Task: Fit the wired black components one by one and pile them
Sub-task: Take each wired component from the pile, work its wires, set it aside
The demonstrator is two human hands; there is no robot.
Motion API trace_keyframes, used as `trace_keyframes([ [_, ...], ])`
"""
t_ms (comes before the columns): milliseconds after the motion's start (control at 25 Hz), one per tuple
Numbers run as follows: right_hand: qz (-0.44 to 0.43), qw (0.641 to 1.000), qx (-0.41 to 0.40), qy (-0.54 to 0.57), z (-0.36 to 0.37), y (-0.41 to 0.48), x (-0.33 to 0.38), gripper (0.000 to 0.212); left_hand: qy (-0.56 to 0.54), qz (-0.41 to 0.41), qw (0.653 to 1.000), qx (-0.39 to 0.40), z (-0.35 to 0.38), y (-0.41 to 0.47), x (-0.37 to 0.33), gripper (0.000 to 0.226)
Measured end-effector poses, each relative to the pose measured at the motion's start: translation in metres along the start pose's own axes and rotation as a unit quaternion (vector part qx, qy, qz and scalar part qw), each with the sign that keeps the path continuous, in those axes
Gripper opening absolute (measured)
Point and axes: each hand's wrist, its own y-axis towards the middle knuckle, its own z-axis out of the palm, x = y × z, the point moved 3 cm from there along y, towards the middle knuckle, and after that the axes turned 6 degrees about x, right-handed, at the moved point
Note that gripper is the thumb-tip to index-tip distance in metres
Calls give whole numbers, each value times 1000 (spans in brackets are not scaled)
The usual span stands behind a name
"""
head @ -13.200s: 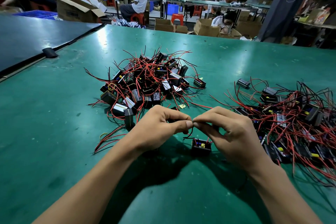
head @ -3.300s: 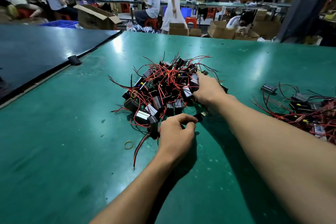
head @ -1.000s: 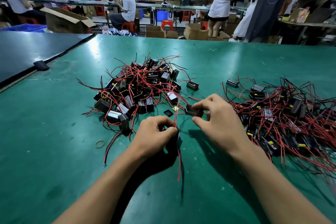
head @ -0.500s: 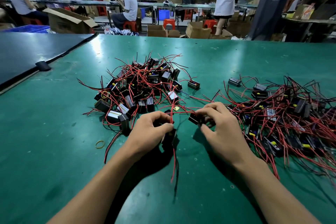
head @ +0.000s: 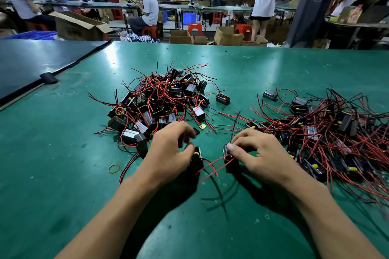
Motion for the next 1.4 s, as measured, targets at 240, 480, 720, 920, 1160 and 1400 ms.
trace_keyframes([
  [240, 38, 999, 34, -9, -9, -1, -6, 7, 67, 134, 970, 191, 16, -5, -22, 31],
  [480, 56, 992, 28, -111, -15, -3, -8, 18, 148, 81, 979, 112, 14, -6, -9, 16],
  [720, 103, 994, 31, -29, -18, -2, -10, 11, 125, 86, 987, 49, 8, -5, -9, 15],
  [920, 160, 980, 119, 10, -30, -7, -15, 28, 88, 29, 995, -25, 2, -4, -8, 11],
  [1160, 120, 991, 61, 14, -18, -3, -4, 16, 71, -76, 993, 52, 15, -5, 0, 8],
  [1400, 63, 995, -82, 15, 13, 2, 10, 7, -43, -143, 988, 48, 13, -1, 2, 22],
])
